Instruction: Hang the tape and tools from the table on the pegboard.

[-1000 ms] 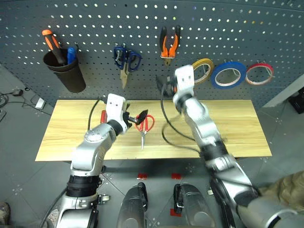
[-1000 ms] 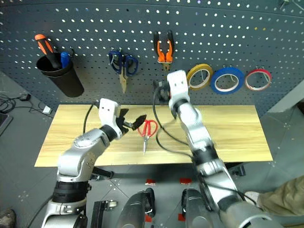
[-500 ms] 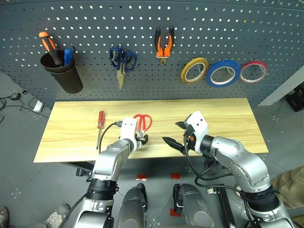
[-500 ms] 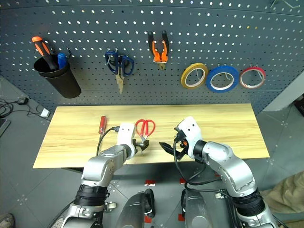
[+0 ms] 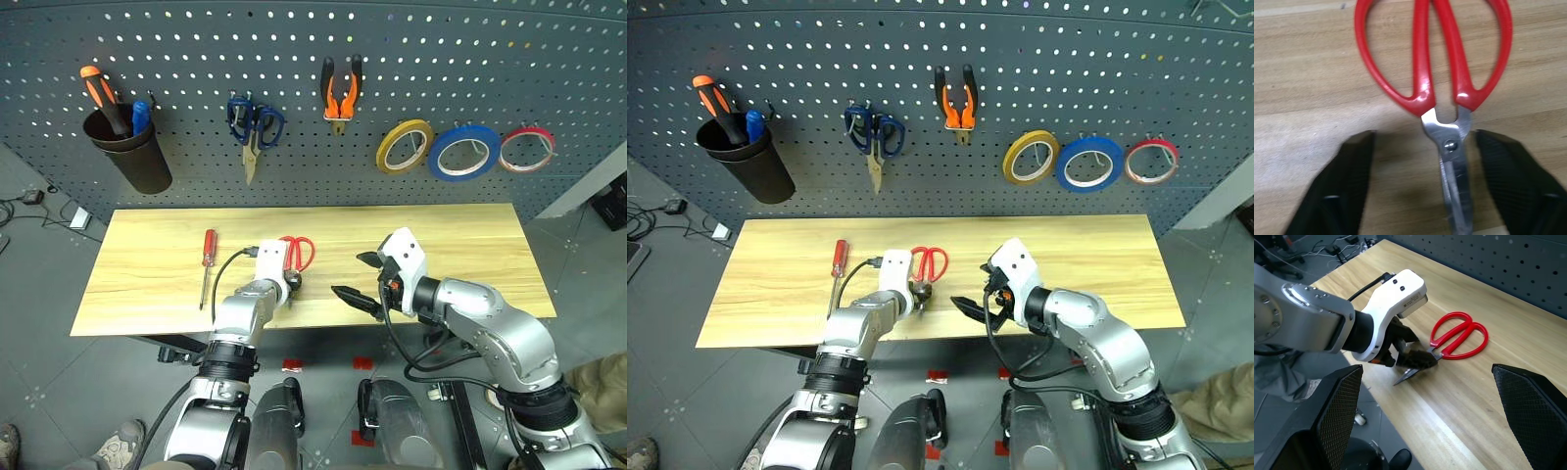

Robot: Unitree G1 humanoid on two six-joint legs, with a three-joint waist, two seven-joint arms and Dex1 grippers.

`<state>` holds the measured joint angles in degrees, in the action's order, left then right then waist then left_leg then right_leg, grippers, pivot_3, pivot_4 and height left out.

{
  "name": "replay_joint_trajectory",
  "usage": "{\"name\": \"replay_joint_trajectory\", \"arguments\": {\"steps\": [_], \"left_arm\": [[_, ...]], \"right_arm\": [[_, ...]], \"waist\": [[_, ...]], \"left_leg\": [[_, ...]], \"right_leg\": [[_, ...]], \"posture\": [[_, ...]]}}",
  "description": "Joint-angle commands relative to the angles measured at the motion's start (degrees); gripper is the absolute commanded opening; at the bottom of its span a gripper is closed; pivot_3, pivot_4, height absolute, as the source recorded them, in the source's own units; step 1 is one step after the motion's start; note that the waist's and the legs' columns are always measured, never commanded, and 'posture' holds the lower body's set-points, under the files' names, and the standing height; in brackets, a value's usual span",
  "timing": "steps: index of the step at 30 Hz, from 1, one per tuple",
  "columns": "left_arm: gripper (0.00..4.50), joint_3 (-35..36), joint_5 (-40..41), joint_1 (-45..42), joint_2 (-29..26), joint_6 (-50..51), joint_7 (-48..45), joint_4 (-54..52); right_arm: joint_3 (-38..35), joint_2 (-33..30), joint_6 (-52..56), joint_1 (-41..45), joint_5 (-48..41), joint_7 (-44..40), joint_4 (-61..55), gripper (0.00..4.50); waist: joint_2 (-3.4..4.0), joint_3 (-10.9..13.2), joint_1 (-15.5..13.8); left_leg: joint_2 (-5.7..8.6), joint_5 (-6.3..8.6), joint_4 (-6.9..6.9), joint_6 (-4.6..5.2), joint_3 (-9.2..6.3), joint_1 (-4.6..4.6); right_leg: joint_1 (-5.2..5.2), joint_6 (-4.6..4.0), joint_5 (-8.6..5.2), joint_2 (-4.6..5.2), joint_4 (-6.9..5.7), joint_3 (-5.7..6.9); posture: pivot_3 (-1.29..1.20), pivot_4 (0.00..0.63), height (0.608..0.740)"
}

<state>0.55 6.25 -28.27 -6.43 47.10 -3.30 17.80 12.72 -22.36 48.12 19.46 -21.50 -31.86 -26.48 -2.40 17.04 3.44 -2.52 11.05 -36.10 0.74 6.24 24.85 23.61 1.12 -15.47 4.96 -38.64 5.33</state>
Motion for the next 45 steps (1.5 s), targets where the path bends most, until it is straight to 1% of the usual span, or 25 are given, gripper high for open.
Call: {"name": "replay_joint_trajectory", "arguments": {"steps": [1, 4, 6, 7, 11, 12, 15, 16, 19, 21, 23, 26, 28, 30, 33, 35, 38, 45], "left_arm": [[2.06, 0.2, 0.5, 1.4, 0.5, 2.2, -1.3, 3.7], [1.05, 0.7, 0.4, 1.4, -0.1, 2.3, -2.0, 3.9], [0.51, 1.0, 0.3, 1.3, -0.6, 2.1, -2.5, 4.2], [0.32, 1.0, 0.2, 1.5, -0.7, 2.1, -2.7, 4.1], [0.32, 0.5, -0.2, 2.8, -1.4, 2.0, -3.8, 2.5], [0.32, 1.3, 0.0, 3.5, -1.1, 1.2, -3.3, 1.6], [0.32, 1.3, -1.1, 6.3, -1.6, -4.0, -2.4, -3.8], [0.32, 0.3, -2.4, 7.2, -2.3, -6.0, -2.1, -5.8], [0.32, -1.1, -4.5, 11.1, -3.0, -12.6, -1.4, -13.6], [0.32, -3.0, -5.6, 14.2, -4.0, -16.7, -2.7, -19.5], [0.32, -3.9, -5.5, 17.8, -4.9, -18.6, -4.3, -26.1], [0.32, -4.3, -7.1, 23.9, -7.6, -21.7, -5.0, -36.8], [0.32, -3.9, -8.9, 26.5, -9.4, -24.2, -4.8, -42.0], [0.32, -3.2, -10.8, 27.7, -10.8, -27.0, -4.0, -45.6], [0.32, -1.5, -14.2, 27.5, -12.4, -29.3, -2.4, -50.7], [0.32, -0.5, -14.9, 26.0, -12.4, -29.2, -1.9, -51.8], [0.32, 1.1, -14.8, 22.5, -11.7, -28.2, -1.1, -51.1], [0.32, 3.4, -13.1, 12.8, -11.7, -29.6, -1.4, -43.3]], "right_arm": [[-0.8, -0.8, -0.4, 1.5, -0.9, -1.3, -0.9, 4.50], [-1.2, -1.0, 0.0, 2.2, -1.4, -1.7, -0.6, 4.50], [-1.4, -1.0, 0.2, 2.5, -1.6, -1.8, -0.4, 4.50], [-1.5, -1.0, 0.3, 2.6, -1.7, -1.8, -0.4, 4.50], [-1.5, -0.9, 0.4, 2.6, -1.7, -1.7, -0.7, 4.50], [-1.6, -1.0, 0.4, 2.6, -1.7, -1.7, -0.9, 4.50], [-1.4, -1.3, -0.5, 2.3, -1.1, -1.7, -1.6, 4.50], [-1.2, -1.5, -1.0, 2.3, -0.7, -1.6, -1.8, 4.50], [-0.5, -2.5, -5.1, 2.5, 1.9, -1.2, -2.6, 4.50], [-0.3, -2.7, -8.0, 2.6, 4.0, 0.0, -3.4, 4.50], [-0.5, -2.2, -10.1, 2.7, 5.7, 1.7, -4.8, 4.50], [-1.8, 0.7, -12.7, 2.6, 5.3, 3.9, -8.8, 4.50], [-2.1, 2.0, -16.3, 1.9, 5.0, 3.9, -10.9, 4.50], [-2.1, 2.4, -17.4, 1.4, 4.0, 3.2, -11.8, 4.50], [-2.2, 3.6, -17.9, 0.9, 2.0, 2.7, -11.9, 4.50], [-2.2, 4.2, -18.0, 1.6, 1.3, 2.4, -11.4, 4.50], [-2.0, 4.6, -17.3, 2.9, 0.5, 2.2, -10.1, 4.50], [-1.4, 5.4, -18.0, 5.3, 2.8, 3.2, -6.5, 4.50]], "waist": [[0.01, -0.1, 0.0], [0.01, -0.1, 0.0], [0.02, -0.2, 0.1], [0.02, -0.2, 0.1], [0.02, -0.2, 0.4], [0.02, -0.2, 0.5], [0.02, -0.3, 1.3], [0.02, -0.3, 1.5], [-0.01, -0.2, 1.8], [-0.01, -0.2, 1.7], [-0.01, -0.2, 1.7], [-0.03, -0.2, 1.7], [-0.03, -0.2, 1.8], [-0.03, -0.2, 1.7], [-0.03, -0.2, 1.7], [-0.04, -0.2, 1.6], [-0.04, -0.2, 1.6], [-0.05, -0.2, 1.7]], "left_leg": [[0.00, 0.00, -0.01, 0.00, 0.00, -0.01], [0.00, 0.00, -0.01, 0.00, -0.02, -0.04], [0.00, 0.00, -0.01, 0.00, -0.03, -0.04], [0.00, 0.00, -0.01, 0.00, -0.02, -0.04], [0.00, 0.00, -0.01, -0.01, -0.01, -0.04], [0.00, -0.01, -0.01, -0.01, -0.01, -0.04], [-0.01, 0.00, 0.00, -0.01, -0.01, -0.04], [-0.01, 0.00, 0.01, -0.01, -0.01, -0.04], [-0.02, 0.00, 0.04, -0.02, 0.00, -0.03], [-0.03, 0.00, 0.06, -0.03, 0.00, 0.04], [-0.02, 0.00, 0.06, -0.04, 0.03, 0.07], [-0.02, 0.03, 0.07, -0.09, 0.07, 0.12], [-0.03, 0.04, 0.13, -0.11, 0.07, 0.14], [-0.03, 0.05, 0.14, -0.10, 0.05, 0.15], [-0.03, 0.06, 0.10, -0.08, 0.05, 0.15], [-0.03, 0.06, 0.08, -0.07, 0.06, 0.15], [-0.03, 0.06, 0.05, -0.05, 0.03, 0.15], [-0.02, 0.05, 0.04, -0.05, 0.04, 0.15]], "right_leg": [[-0.01, 0.00, 0.00, 0.00, 0.00, 0.00], [-0.05, 0.00, 0.00, 0.00, 0.00, 0.02], [-0.05, -0.01, 0.00, 0.00, -0.01, 0.03], [-0.05, -0.01, 0.00, 0.00, -0.01, 0.03], [-0.05, -0.03, 0.02, 0.00, -0.01, 0.02], [-0.05, -0.05, 0.03, 0.00, -0.01, 0.02], [-0.05, -0.06, 0.04, 0.00, -0.01, 0.02], [-0.05, -0.14, 0.08, 0.01, -0.01, 0.01], [-0.01, -0.28, 0.16, 0.00, -0.01, 0.01], [0.07, -0.28, 0.17, 0.00, -0.02, 0.01], [0.12, -0.28, 0.17, 0.01, -0.01, -0.01], [0.14, -0.28, 0.16, 0.03, 0.06, -0.06], [0.18, -0.28, 0.16, 0.02, 0.07, -0.08], [0.21, -0.28, 0.15, 0.00, 0.07, -0.05], [0.19, -0.12, 0.06, 0.00, 0.08, -0.05], [0.18, -0.06, 0.03, 0.01, 0.09, -0.06], [0.16, -0.06, 0.03, 0.01, 0.06, -0.03], [0.16, -0.29, 0.16, -0.03, 0.02, -0.02]], "posture": [[-0.25, 0.273, 0.740], [-0.25, 0.266, 0.740], [-0.25, 0.262, 0.740], [-0.25, 0.262, 0.740], [-0.26, 0.257, 0.740], [-0.26, 0.257, 0.740], [-0.26, 0.257, 0.740], [-0.26, 0.257, 0.740], [-0.26, 0.254, 0.740], [-0.26, 0.254, 0.740], [-0.26, 0.256, 0.740], [-0.26, 0.260, 0.740], [-0.26, 0.260, 0.740], [-0.25, 0.257, 0.740], [-0.25, 0.252, 0.740], [-0.25, 0.250, 0.740], [-0.24, 0.243, 0.740], [-0.26, 0.242, 0.740]]}}
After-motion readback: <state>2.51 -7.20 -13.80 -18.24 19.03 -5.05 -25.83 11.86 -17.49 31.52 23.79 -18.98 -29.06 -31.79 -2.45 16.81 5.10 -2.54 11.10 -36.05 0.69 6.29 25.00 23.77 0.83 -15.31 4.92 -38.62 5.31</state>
